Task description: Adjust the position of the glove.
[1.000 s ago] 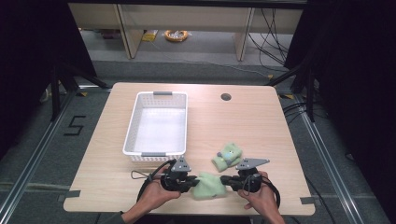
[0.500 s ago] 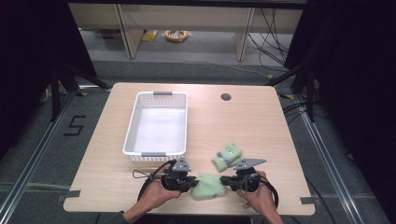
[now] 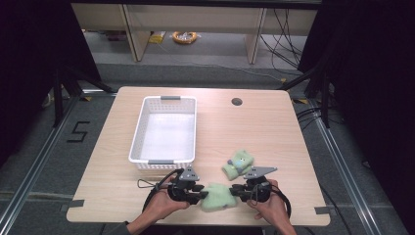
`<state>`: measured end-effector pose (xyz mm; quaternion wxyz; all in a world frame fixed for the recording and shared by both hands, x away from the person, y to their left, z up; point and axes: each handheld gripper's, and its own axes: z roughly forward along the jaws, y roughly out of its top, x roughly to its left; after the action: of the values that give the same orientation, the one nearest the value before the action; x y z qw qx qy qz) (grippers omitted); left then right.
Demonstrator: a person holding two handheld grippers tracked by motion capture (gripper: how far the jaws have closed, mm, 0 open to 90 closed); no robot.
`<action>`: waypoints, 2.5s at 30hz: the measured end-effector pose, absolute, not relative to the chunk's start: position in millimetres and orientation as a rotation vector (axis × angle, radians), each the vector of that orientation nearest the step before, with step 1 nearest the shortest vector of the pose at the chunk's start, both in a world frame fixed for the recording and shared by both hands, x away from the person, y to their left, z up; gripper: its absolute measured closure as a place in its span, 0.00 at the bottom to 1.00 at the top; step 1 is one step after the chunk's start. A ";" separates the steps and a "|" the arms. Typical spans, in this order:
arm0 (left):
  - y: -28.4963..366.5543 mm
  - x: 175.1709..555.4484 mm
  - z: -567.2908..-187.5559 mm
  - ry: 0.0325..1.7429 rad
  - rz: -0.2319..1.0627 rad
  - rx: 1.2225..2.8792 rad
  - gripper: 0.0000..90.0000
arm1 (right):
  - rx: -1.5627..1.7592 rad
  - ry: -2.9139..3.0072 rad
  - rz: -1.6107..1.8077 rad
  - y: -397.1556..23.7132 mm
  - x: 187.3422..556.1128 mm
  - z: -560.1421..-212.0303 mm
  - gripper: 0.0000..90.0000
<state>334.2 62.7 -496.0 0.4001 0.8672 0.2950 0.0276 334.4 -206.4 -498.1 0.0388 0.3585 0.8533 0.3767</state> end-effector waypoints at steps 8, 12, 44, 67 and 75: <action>66.6 330.8 -489.0 0.765 0.074 2.166 0.60 | 1.096 2.603 1.215 -207.3 334.6 -493.4 0.72; 72.8 328.6 -485.0 0.798 0.061 2.127 0.52 | 1.109 2.554 1.238 -211.1 335.8 -486.0 0.67; 109.9 303.7 -486.4 0.860 0.037 2.099 0.45 | 1.314 2.367 1.030 -209.1 407.7 -483.1 0.55; 108.1 303.3 -496.4 0.877 0.030 2.121 0.44 | 1.238 2.381 0.976 -204.5 416.9 -502.2 0.88; 110.5 305.1 -495.4 0.874 0.033 2.120 0.45 | 1.208 2.403 1.072 -211.6 418.2 -498.5 0.95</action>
<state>305.1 110.5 -495.4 0.4116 0.8425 0.3473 0.0131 418.2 -211.6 -498.5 0.1230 0.4140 0.8237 0.3674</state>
